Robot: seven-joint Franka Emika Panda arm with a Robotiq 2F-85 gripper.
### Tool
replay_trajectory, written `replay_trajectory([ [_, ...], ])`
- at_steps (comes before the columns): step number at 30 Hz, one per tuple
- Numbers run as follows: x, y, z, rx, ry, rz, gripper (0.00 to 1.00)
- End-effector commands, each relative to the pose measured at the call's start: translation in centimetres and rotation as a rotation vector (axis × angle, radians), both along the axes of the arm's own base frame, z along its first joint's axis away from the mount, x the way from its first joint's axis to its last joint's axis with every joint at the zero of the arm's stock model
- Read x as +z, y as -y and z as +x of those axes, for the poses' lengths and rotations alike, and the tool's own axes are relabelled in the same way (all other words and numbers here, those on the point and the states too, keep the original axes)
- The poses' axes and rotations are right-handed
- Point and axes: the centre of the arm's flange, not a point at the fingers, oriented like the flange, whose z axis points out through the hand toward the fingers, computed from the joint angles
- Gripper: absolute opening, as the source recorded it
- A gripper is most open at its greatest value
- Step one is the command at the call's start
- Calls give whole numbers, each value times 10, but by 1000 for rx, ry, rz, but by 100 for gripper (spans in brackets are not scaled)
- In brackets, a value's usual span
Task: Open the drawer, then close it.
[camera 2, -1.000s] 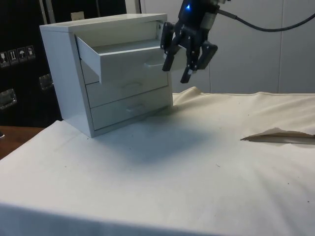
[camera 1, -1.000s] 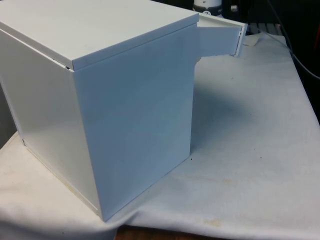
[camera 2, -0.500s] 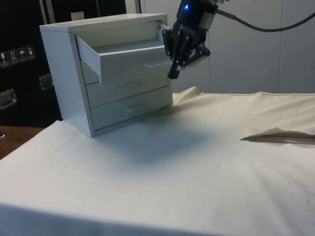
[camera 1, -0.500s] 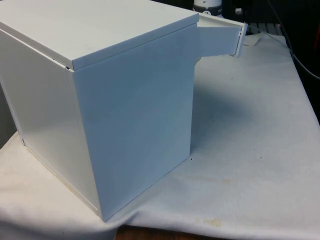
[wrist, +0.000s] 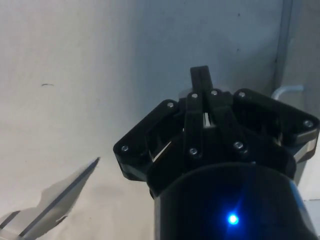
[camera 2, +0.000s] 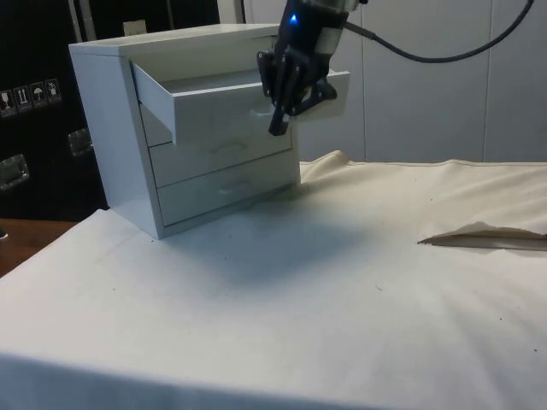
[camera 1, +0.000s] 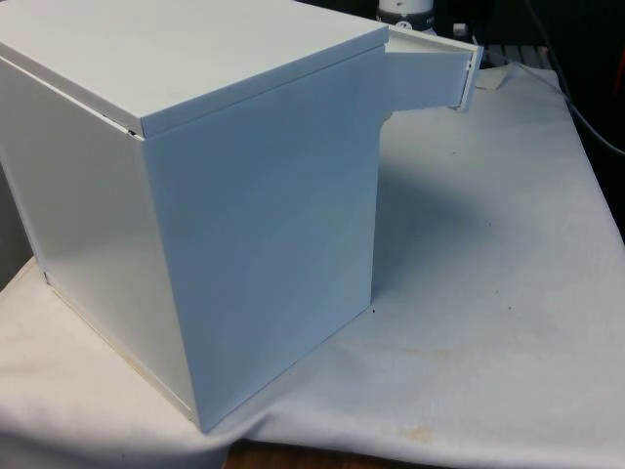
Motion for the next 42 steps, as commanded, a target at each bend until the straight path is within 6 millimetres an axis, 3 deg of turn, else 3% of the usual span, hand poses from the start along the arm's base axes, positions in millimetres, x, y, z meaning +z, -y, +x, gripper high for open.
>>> replay_trajectory([
  [1,0,0,3,-4,-2,-12,0],
  [17,5,4,18,-24,-3,-74,0],
  [42,21,24,44,-69,-18,-214,0],
])
